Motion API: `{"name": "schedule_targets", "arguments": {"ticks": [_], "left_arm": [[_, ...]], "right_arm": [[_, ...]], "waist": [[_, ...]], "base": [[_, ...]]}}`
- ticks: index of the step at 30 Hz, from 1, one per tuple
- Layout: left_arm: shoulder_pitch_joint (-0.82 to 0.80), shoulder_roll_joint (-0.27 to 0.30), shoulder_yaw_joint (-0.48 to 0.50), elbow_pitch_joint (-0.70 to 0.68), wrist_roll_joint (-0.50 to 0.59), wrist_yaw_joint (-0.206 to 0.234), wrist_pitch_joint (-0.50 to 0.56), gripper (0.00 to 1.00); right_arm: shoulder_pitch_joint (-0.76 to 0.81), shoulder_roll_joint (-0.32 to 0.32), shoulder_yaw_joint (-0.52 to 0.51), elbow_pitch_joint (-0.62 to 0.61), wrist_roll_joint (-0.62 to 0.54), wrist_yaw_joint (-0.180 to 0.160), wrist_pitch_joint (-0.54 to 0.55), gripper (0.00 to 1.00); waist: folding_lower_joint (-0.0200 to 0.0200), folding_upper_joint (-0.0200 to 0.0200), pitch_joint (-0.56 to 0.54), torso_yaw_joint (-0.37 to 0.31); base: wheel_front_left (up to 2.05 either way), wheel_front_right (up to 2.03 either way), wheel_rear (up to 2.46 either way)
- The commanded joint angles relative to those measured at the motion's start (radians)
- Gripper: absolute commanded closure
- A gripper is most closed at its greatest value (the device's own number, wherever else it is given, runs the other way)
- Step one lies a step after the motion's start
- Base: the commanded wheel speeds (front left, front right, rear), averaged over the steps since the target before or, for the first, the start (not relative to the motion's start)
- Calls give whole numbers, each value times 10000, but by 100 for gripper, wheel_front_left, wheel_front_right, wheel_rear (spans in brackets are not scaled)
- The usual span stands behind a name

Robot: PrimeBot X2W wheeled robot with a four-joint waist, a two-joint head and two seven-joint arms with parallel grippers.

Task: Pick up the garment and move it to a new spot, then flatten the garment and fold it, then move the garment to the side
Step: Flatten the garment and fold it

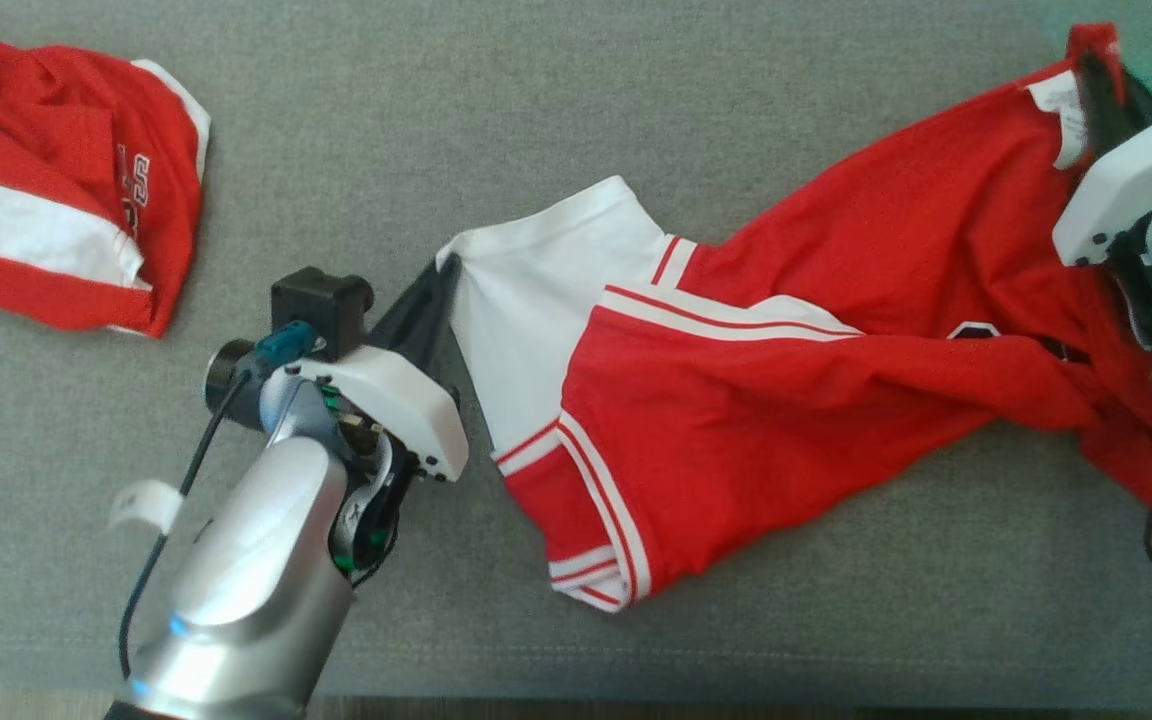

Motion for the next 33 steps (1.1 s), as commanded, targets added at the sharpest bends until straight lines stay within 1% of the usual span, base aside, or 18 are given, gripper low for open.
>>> {"name": "schedule_targets", "arguments": {"ticks": [1, 2, 7, 11, 12, 15, 20, 26, 29, 33], "left_arm": [[-316, 201, 348, -233, 193, 102, -329, 100], [-320, 279, 455, -375, 291, 224, -796, 100], [-381, 698, 849, -1316, 608, 594, -1642, 100], [-423, 1168, 1216, -2592, 892, 847, -1873, 100], [-423, 1168, 1216, -2592, 892, 847, -1873, 100], [-438, 1529, 1470, -3613, 1071, 1020, -1910, 100], [-509, 2098, 1750, -5173, 1315, 1274, -1441, 100], [-895, 2565, 1889, -6571, 1476, 1356, -533, 100], [-1149, 2708, 1910, -7009, 1484, 1346, -62, 100], [-1461, 2774, 1872, -7225, 1391, 1290, 474, 100]], "right_arm": [[-117, -180, 167, -326, 120, -7, -320, 100], [53, -205, 235, -486, 302, -7, -749, 100], [751, -241, 315, -1459, 795, -7, -1526, 100], [1520, -243, 144, -2833, 973, -7, -1746, 100], [1520, -243, 144, -2833, 973, -7, -1746, 100], [2179, -150, -157, -4152, 966, -7, -1711, 100], [3202, 114, -915, -6373, 842, -7, -1145, 100], [4107, 501, -1687, -8574, 436, -7, -69, 100], [4362, 703, -1865, -9404, 324, -7, 391, 100], [4516, 951, -1980, -10016, 343, -7, 877, 100]], "waist": [[-1, 0, -104, -23], [-1, 0, -326, -73], [-1, 0, -1034, -318], [-1, 0, -1685, -592], [-1, 0, -1685, -592], [-1, 0, -2188, -810], [-1, 0, -2903, -1078], [-1, 0, -3651, -1214], [-1, 0, -3938, -1265], [-1, 0, -4130, -1306]], "base": [[0, 0, 0], [0, 0, 0], [0, 0, 0], [0, 0, 0], [0, 0, 0], [0, 0, 0], [0, 0, 0], [0, 0, 0], [0, 0, 0], [0, 0, 0]]}}
